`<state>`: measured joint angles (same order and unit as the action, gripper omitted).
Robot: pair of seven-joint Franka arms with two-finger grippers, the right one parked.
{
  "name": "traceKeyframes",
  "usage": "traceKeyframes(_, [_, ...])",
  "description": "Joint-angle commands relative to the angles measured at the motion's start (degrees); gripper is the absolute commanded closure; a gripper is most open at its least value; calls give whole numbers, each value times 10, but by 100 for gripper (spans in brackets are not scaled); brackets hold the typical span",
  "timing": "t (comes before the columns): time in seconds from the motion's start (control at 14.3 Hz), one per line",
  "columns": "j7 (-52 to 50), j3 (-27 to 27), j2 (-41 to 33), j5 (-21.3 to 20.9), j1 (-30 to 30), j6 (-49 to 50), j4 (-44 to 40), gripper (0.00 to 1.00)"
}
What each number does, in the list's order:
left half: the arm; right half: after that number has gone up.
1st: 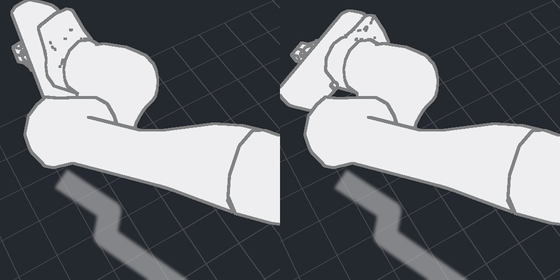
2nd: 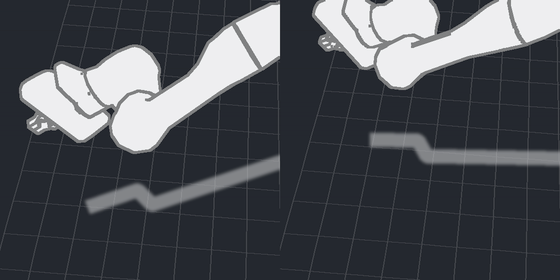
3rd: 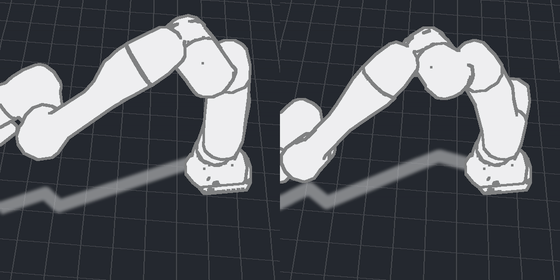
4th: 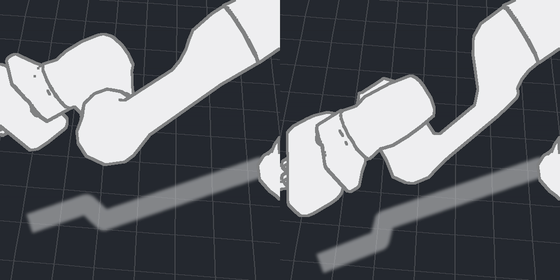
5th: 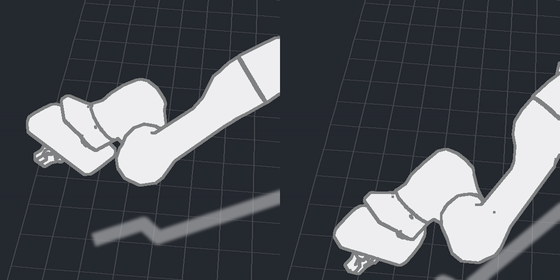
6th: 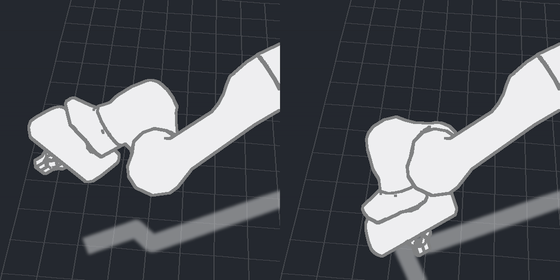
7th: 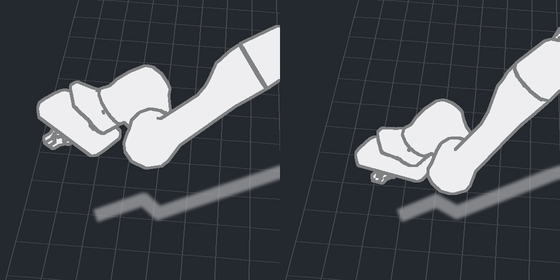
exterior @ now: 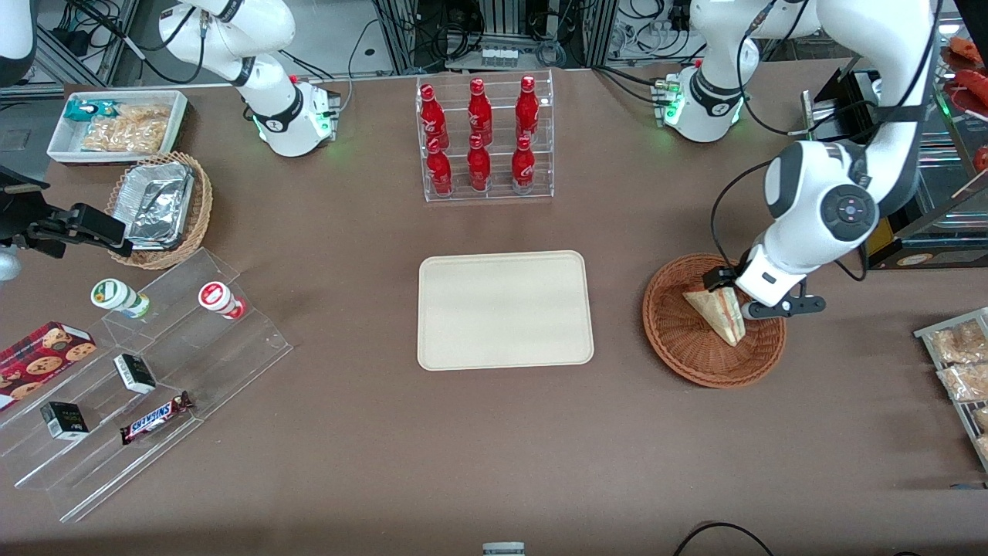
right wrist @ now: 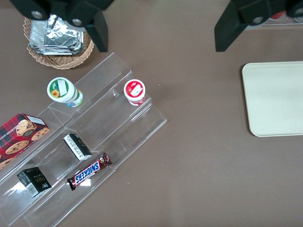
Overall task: Place sandwich from basket to tray
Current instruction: 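Lower the left gripper and close it on the sandwich's crust edge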
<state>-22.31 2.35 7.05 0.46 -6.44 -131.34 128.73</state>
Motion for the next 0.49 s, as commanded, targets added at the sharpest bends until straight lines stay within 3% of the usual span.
traceKeyframes(0.0, [-196,-4,-10,2,-19,-29,19,0])
traceKeyframes(0.14, [-278,-4,-6,2,-18,-55,28,0])
traceKeyframes(0.42, [-349,-6,18,2,-12,-111,37,0])
